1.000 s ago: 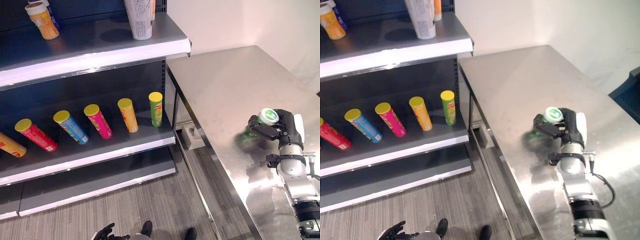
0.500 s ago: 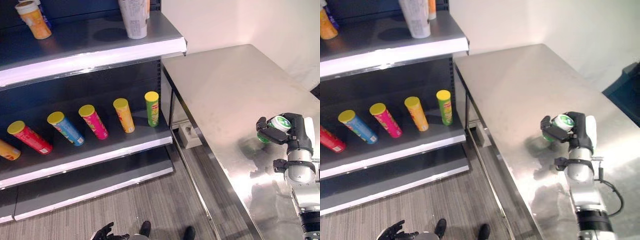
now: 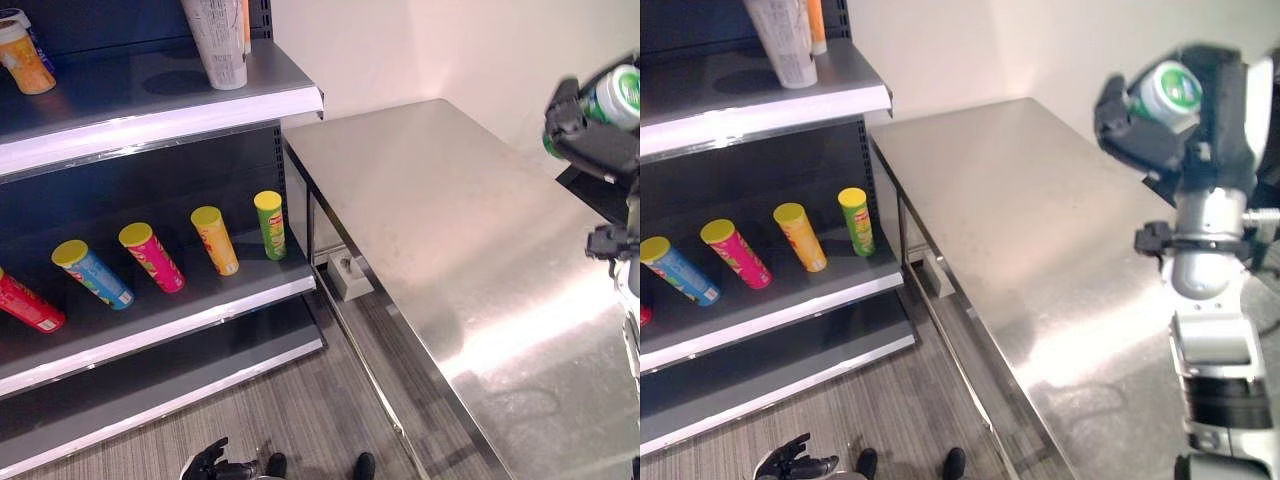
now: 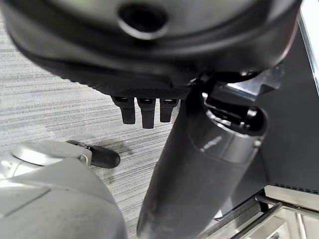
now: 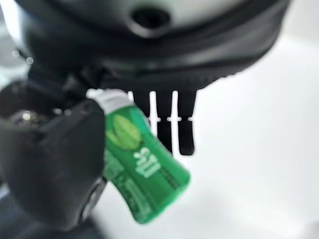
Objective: Put the goods on the table back onto the shelves and tidy them up.
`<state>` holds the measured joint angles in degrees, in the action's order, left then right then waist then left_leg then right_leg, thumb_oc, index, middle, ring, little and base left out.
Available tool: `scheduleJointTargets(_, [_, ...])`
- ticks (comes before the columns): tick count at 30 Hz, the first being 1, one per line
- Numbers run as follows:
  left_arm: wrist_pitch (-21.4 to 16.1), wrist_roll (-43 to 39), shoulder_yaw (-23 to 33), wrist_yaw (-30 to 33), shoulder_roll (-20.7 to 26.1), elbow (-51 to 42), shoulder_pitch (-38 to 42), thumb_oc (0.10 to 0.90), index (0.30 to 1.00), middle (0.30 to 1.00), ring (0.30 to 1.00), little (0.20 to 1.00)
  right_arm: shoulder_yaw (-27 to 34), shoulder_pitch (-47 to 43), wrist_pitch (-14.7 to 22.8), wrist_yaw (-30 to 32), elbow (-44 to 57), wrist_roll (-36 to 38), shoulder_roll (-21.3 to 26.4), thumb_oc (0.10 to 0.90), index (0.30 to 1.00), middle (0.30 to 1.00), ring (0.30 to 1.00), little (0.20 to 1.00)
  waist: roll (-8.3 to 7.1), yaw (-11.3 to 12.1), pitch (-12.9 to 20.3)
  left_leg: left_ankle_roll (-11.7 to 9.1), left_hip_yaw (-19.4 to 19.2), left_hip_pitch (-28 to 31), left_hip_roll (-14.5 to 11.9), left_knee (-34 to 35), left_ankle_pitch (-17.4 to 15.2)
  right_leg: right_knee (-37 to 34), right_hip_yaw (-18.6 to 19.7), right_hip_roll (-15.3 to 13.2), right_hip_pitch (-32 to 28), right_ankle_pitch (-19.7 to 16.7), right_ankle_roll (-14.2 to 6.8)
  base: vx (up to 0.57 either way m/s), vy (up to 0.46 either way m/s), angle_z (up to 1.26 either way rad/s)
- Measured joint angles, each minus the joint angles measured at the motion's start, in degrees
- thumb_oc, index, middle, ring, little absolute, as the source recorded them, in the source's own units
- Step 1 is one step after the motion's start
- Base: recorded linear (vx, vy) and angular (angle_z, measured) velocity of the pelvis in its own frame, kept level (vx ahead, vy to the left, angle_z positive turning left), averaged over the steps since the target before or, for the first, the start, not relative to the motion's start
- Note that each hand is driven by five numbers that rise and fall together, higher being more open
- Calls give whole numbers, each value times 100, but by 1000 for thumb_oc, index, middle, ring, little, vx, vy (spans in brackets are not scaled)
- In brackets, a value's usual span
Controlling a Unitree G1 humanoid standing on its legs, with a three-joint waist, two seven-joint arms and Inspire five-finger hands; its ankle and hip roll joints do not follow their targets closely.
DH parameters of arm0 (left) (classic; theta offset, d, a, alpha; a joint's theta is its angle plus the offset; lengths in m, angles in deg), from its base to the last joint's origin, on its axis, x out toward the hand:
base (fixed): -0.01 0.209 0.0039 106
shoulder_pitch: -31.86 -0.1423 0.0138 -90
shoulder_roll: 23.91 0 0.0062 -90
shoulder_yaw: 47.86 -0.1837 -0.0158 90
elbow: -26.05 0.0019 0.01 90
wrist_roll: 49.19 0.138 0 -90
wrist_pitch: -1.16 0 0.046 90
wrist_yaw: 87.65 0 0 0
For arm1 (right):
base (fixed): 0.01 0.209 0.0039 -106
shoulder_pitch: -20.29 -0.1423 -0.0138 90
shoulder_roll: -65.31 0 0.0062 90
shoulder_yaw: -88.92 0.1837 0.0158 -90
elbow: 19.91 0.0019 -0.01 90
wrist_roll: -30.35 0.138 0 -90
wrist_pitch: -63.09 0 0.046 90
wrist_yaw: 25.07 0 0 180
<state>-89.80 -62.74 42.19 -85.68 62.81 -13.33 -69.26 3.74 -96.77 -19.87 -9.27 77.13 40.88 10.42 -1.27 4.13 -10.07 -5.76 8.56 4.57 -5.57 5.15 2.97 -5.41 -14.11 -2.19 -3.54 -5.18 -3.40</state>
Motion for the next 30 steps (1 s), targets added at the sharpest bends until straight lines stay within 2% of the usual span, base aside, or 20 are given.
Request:
scheduleJointTargets(4, [-5,-56,-4,-5,22,-1,-15,800,900,900,900,900,-1011,-1072,165,-211,57,415,376,400,300,300,300,300,-62,167,53,-102,183,-99,-54,-3,68,2,-159,72,4,8,18,-69,-56,20])
scheduleJointTargets(8, [-11,-230,-85,0,79,34,56,800,900,900,900,900,-1908,-2216,439,-367,4,746,563,400,300,300,300,300,-75,511,58,-220,403,-341,-96,-69,127,5,-490,106,24,26,61,-91,25,43])
scheduleJointTargets(9, [-33,-247,-152,0,114,44,100,800,900,900,900,900,-2143,-2444,452,-378,-12,829,731,400,300,300,300,300,-71,514,56,-239,212,-494,-170,-114,93,5,-681,71,15,-4,166,-48,76,96])
scheduleJointTargets(10, [-63,-255,-184,-2,156,63,166,800,900,900,900,900,-2294,-2598,456,-395,-17,874,849,400,300,300,300,300,-81,491,52,-229,-277,-601,-303,-189,90,-2,-896,12,-2,30,263,7,80,106])
scheduleJointTargets(11, [-63,-256,-207,-2,199,93,234,800,900,900,900,900,-2372,-2694,456,-435,-5,888,870,400,300,300,300,300,-108,510,37,-228,-809,-643,-430,-232,90,2,-1030,-51,-50,37,277,45,79,91])
scheduleJointTargets(12, [-62,-269,-206,-2,216,112,227,800,900,900,900,900,-2467,-2776,458,-450,1,896,784,400,300,300,300,300,-94,560,40,-253,-1113,-595,-472,-191,115,-1,-1108,-118,-129,125,234,39,59,55])
scheduleJointTargets(13, [-58,-268,-207,-2,223,136,177,800,900,900,900,900,-2482,-2776,462,-467,4,913,588,400,300,300,300,300,-87,606,38,-247,-1195,-518,-416,-158,171,0,-1092,-183,-221,132,132,76,156,39])
scheduleJointTargets(14, [-57,-264,-207,-1,263,108,113,800,900,900,900,900,-2486,-2769,473,-526,56,987,414,400,300,300,300,300,-113,621,49,-113,-1191,-468,-275,-191,331,0,-1071,-306,-333,138,-3,86,189,29])
scheduleJointTargets(16, [-53,-238,-228,-2,339,152,32,800,900,900,900,900,-2488,-2804,484,-568,20,1025,194,400,300,300,300,300,-192,696,110,-62,-1145,-441,-69,-70,325,4,-1102,-492,-392,144,-126,87,198,30])
scheduleJointTargets(18, [-53,-212,-444,-4,377,252,23,800,900,900,900,900,-2489,-2841,463,-577,3,1090,-83,400,300,300,300,300,-192,809,160,222,-996,-336,337,-5,395,6,-1263,-849,-548,89,-315,82,276,65])
scheduleJointTargets(19, [-55,-209,-449,-5,374,315,67,800,900,900,900,900,-2560,-3014,406,-569,-434,1088,-119,400,300,300,300,300,-122,1077,201,365,-921,-385,654,-69,309,10,-1331,-1134,-616,77,-391,204,526,70])
scheduleJointTargets(20, [-58,-209,-449,-5,389,315,71,800,900,900,900,900,-2577,-3047,361,-567,-532,1089,-119,400,300,300,300,300,-107,1113,205,414,-890,-404,727,-99,277,11,-1334,-1208,-636,56,-423,201,478,84])
scheduleJointTargets(21, [-64,-211,-454,-14,360,543,124,800,900,900,900,900,-2677,-3141,209,-466,-942,920,-435,400,300,300,300,300,-27,1108,217,663,-655,-399,1038,-291,68,199,-1607,-1479,-870,99,-543,229,562,77])
scheduleJointTargets(22, [-42,-212,-464,-10,288,673,98,800,900,900,900,900,-2802,-3205,89,-307,-1391,778,-802,400,300,300,300,300,91,1091,291,853,-598,-267,1217,-427,-134,665,-1614,-1740,-897,166,-589,112,331,78])
scheduleJointTargets(24, [-29,-212,-665,7,323,648,38,800,900,900,900,900,-3084,-3326,-13,-275,-1692,643,-775,400,300,300,300,300,253,1092,379,906,-532,-179,1232,-450,-68,1531,-1523,-2039,-587,372,-565,47,149,40])
scheduleJointTargets(25, [-25,-214,-675,5,456,521,37,800,900,900,900,900,-3144,-3329,-34,-301,-1776,594,-695,400,300,300,300,300,204,1111,363,932,-474,-182,1261,-439,-46,1691,-1380,-2075,-448,482,-655,-7,-19,35])
scheduleJointTargets(27, [-42,-213,-691,-1,715,442,133,800,900,900,900,900,-3152,-3342,-58,-305,-1950,574,-663,400,300,300,300,300,66,1098,351,942,-365,-287,1270,-459,-36,1835,-1227,-1967,-213,520,-676,-1,-31,33])
scheduleJointTargets(28, [-39,-222,-678,10,801,381,248,800,900,900,900,900,-3158,-3377,-60,-306,-2086,580,-666,400,300,300,300,300,44,1066,358,965,-243,-358,1225,-437,-17,1859,-823,-1673,75,711,-697,60,-19,49])
scheduleJointTargets(29, [-47,-224,-683,6,878,289,354,800,900,900,900,900,-3167,-3440,-62,-311,-2226,581,-663,400,300,300,300,300,31,979,349,914,-140,-419,1198,-415,7,1491,-392,-1348,203,774,-773,82,-47,30])
scheduleJointTargets(30, [-53,-223,-685,5,895,244,438,800,900,900,900,900,-3171,-3494,-89,-308,-2334,582,-657,400,300,300,300,300,10,1034,341,884,-126,-411,1218,-356,46,1370,-357,-1202,386,781,-775,85,-43,40])
